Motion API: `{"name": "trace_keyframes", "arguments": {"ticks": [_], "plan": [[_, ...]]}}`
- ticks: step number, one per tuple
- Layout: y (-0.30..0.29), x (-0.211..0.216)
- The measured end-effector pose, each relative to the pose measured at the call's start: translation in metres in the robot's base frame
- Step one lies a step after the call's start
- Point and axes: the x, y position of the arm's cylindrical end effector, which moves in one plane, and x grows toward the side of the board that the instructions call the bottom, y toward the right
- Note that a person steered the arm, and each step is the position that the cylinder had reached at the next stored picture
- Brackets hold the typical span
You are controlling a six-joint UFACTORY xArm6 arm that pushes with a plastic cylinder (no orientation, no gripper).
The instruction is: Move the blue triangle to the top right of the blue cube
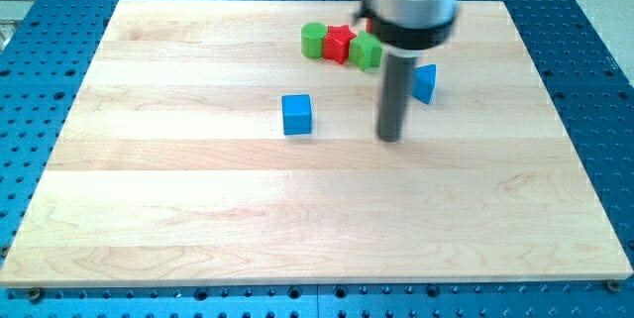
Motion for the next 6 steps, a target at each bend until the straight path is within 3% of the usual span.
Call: {"name": "trace_keyframes", "arguments": {"ticks": [1, 3, 6], "plan": [[0.083, -0.004], [0.143, -0.075], [-0.036, -0.064]]}}
